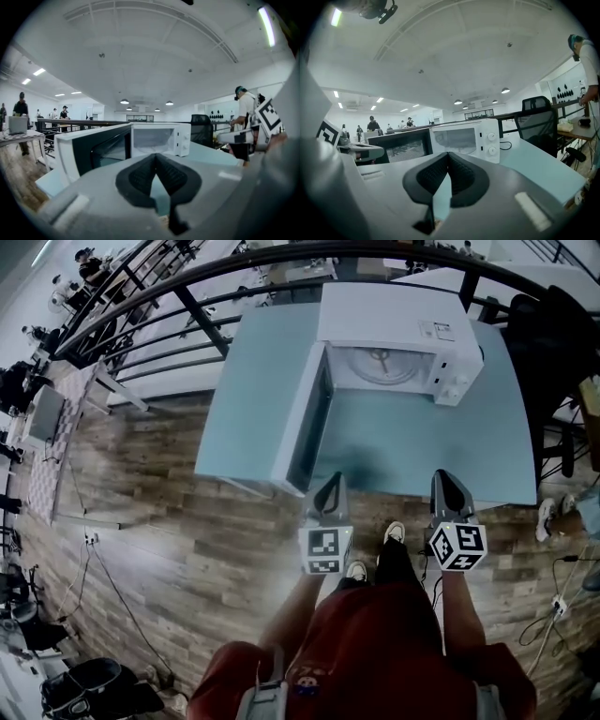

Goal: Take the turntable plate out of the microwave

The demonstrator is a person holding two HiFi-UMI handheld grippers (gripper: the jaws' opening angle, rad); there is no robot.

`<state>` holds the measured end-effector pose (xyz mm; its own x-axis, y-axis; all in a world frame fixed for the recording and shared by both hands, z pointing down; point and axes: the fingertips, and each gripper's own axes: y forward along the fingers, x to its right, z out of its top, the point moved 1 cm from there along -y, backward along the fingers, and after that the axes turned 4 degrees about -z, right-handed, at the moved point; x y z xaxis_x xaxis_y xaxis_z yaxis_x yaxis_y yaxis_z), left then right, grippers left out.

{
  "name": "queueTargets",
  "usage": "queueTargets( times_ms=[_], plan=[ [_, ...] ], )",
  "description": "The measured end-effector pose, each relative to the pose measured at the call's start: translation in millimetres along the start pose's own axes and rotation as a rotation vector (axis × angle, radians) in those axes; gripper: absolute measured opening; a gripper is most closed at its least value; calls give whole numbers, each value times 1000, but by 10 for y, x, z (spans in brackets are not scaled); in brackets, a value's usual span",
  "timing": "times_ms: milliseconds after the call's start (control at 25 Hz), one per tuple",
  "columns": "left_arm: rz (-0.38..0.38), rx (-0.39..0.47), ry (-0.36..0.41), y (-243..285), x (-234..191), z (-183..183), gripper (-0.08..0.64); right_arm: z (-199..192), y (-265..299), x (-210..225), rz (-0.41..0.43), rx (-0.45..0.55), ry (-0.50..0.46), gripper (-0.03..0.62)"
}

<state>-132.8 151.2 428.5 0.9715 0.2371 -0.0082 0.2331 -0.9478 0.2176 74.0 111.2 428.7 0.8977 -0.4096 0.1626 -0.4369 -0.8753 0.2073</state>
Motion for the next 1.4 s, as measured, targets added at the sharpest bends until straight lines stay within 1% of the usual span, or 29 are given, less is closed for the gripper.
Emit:
queueTargets(
  times_ms=[160, 440, 680, 840, 1000, 1160, 1400],
  plan=[
    [16, -5, 12, 368, -31, 62, 0, 87, 321, 191, 20, 8, -2, 0],
    [41, -13, 32, 1121, 27, 252, 0, 268, 869, 665, 54, 1, 8, 0],
    [69, -49, 34, 1675, 100, 303, 0, 364, 1266, 979, 108, -18, 17, 0],
    [83, -84, 36, 2048, 199, 246, 0, 339, 1498, 1179, 151, -37, 29, 0],
    [101, -122, 42, 2266, 255, 167, 0, 279, 1633, 1292, 186, -56, 42, 0],
    [109, -137, 44, 2397, 221, 145, 0, 230, 1738, 1348, 192, -72, 52, 0],
    [79, -157, 19, 2630, 88, 52, 0, 210, 1936, 1279, 185, -88, 49, 0]
  ],
)
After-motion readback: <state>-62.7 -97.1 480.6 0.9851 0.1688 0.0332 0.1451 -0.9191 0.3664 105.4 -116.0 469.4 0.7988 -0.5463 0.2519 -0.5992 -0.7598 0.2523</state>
